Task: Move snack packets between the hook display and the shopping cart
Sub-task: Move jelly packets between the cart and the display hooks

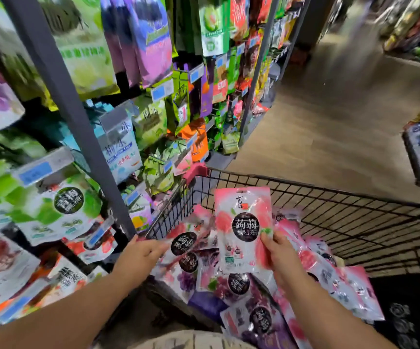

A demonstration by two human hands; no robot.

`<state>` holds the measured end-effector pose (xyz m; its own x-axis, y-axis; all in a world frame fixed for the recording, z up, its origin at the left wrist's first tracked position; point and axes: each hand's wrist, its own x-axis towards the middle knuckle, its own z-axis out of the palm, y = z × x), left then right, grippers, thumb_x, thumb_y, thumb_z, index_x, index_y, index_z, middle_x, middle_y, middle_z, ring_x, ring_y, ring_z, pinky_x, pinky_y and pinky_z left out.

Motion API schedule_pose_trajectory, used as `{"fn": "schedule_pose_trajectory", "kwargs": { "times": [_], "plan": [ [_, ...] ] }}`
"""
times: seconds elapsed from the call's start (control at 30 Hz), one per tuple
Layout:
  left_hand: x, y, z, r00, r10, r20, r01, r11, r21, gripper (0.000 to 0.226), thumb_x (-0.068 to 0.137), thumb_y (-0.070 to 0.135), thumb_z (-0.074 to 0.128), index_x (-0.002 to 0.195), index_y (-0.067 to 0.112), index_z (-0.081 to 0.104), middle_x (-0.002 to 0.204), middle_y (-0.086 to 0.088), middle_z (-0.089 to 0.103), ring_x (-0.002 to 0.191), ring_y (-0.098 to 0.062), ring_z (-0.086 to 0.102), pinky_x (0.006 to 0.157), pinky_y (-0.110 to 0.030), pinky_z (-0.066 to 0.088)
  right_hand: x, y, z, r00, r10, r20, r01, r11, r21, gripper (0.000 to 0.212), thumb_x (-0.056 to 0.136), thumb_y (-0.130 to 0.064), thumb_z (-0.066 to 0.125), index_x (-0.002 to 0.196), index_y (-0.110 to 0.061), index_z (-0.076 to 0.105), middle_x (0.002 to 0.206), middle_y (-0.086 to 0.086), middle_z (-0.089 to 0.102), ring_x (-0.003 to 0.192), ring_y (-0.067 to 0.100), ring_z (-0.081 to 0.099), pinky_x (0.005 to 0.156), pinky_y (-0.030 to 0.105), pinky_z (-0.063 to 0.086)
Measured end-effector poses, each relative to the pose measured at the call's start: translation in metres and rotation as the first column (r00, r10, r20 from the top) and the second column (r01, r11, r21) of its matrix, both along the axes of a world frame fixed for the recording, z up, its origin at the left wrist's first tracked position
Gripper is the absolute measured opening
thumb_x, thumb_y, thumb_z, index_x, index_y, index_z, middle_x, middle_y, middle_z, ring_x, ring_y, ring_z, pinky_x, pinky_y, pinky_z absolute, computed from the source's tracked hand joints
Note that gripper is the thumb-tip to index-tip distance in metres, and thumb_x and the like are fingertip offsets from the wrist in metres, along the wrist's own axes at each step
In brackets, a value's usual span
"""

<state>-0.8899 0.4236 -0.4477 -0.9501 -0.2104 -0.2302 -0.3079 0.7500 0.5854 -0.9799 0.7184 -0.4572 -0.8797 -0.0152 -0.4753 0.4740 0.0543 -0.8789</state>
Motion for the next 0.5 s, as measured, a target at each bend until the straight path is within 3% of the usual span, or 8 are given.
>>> {"fn": "schedule_pose_trajectory", "kwargs": {
  "times": [0.07, 0.1, 0.17, 0.23, 0.3, 0.33, 0.4, 0.5],
  "plan": [
    [-0.001, -0.006, 0.009, 0.984, 0.178, -0.031, -0.168, 0.966, 0.198, 0.035, 0.097, 0.035, 0.051, 0.074, 0.01, 0.06, 0.08, 0.006, 0.054, 0.084, -0.016, 0.06, 0.085, -0.012, 0.036, -0.003, -0.017, 0.021, 0.998, 0.028, -0.058, -0.029, 1.0, -0.011, 0.01, 0.099, -0.018, 0.053, 0.1, -0.021, 0.062, 0.105, 0.006, 0.068, 0.094, 0.022, 0.063, 0.085, 0.04, 0.05],
    [-0.003, -0.01, 0.018, 0.961, 0.274, -0.031, -0.255, 0.925, 0.282, 0.04, 0.094, 0.041, 0.054, 0.073, 0.009, 0.062, 0.075, 0.007, 0.053, 0.072, -0.01, 0.055, 0.073, -0.012, 0.037, -0.005, -0.026, 0.032, 0.995, 0.04, -0.091, -0.042, 0.999, -0.016, 0.009, 0.099, -0.019, 0.053, 0.099, -0.02, 0.063, 0.105, 0.007, 0.068, 0.094, 0.023, 0.063, 0.088, 0.042, 0.05],
    [-0.005, -0.02, 0.04, 0.93, 0.367, -0.018, -0.342, 0.884, 0.319, 0.05, 0.082, 0.065, 0.049, 0.078, 0.017, 0.063, 0.071, 0.009, 0.049, 0.066, -0.006, 0.047, 0.063, -0.013, 0.034, -0.009, -0.045, 0.05, 0.987, 0.062, -0.15, -0.066, 0.998, -0.022, 0.01, 0.098, -0.023, 0.054, 0.099, -0.019, 0.064, 0.105, 0.009, 0.069, 0.093, 0.025, 0.065, 0.088, 0.043, 0.05],
    [-0.008, -0.032, 0.059, 0.921, 0.389, -0.016, -0.36, 0.868, 0.342, 0.065, 0.081, 0.071, 0.043, 0.099, 0.012, 0.064, 0.078, 0.0, 0.054, 0.079, -0.02, 0.054, 0.064, -0.016, 0.034, -0.012, -0.064, 0.069, 0.973, 0.095, -0.211, -0.104, 0.994, -0.033, 0.012, 0.098, -0.025, 0.054, 0.1, -0.022, 0.065, 0.104, 0.008, 0.072, 0.096, 0.027, 0.067, 0.09, 0.045, 0.052],
    [-0.006, -0.042, 0.083, 0.891, 0.45, -0.058, -0.403, 0.845, 0.352, 0.063, 0.092, 0.06, 0.041, 0.119, 0.006, 0.059, 0.111, -0.014, 0.059, 0.11, -0.03, 0.053, 0.082, -0.031, 0.036, -0.015, -0.085, 0.089, 0.95, 0.132, -0.284, -0.154, 0.987, -0.054, 0.013, 0.098, -0.025, 0.055, 0.101, -0.023, 0.067, 0.099, 0.003, 0.075, 0.094, 0.024, 0.07, 0.088, 0.044, 0.054],
    [-0.004, -0.048, 0.092, 0.864, 0.496, -0.089, -0.433, 0.822, 0.37, 0.057, 0.095, 0.053, 0.042, 0.125, 0.006, 0.057, 0.123, -0.016, 0.056, 0.116, -0.03, 0.05, 0.087, -0.032, 0.033, -0.017, -0.095, 0.098, 0.937, 0.142, -0.319, -0.171, 0.983, -0.065, 0.014, 0.098, -0.024, 0.054, 0.098, -0.023, 0.068, 0.096, 0.001, 0.075, 0.089, 0.02, 0.07, 0.085, 0.04, 0.054],
    [0.002, -0.058, 0.108, 0.804, 0.58, -0.13, -0.463, 0.748, 0.475, 0.047, 0.095, 0.05, 0.045, 0.116, 0.012, 0.062, 0.117, -0.012, 0.06, 0.105, -0.027, 0.053, 0.085, -0.032, 0.034, -0.021, -0.117, 0.116, 0.921, 0.145, -0.362, -0.186, 0.979, -0.08, 0.015, 0.098, -0.021, 0.055, 0.089, -0.021, 0.067, 0.087, 0.002, 0.072, 0.079, 0.019, 0.066, 0.079, 0.036, 0.05],
    [0.01, -0.071, 0.138, 0.713, 0.687, -0.142, -0.474, 0.621, 0.624, 0.038, 0.092, 0.054, 0.05, 0.111, 0.024, 0.064, 0.109, 0.0, 0.062, 0.088, -0.017, 0.057, 0.081, -0.032, 0.04, -0.025, -0.149, 0.14, 0.898, 0.185, -0.4, -0.244, 0.964, -0.102, 0.017, 0.095, -0.025, 0.059, 0.08, -0.023, 0.067, 0.086, 0.011, 0.069, 0.086, 0.024, 0.059, 0.081, 0.043, 0.046]
  ]
}}
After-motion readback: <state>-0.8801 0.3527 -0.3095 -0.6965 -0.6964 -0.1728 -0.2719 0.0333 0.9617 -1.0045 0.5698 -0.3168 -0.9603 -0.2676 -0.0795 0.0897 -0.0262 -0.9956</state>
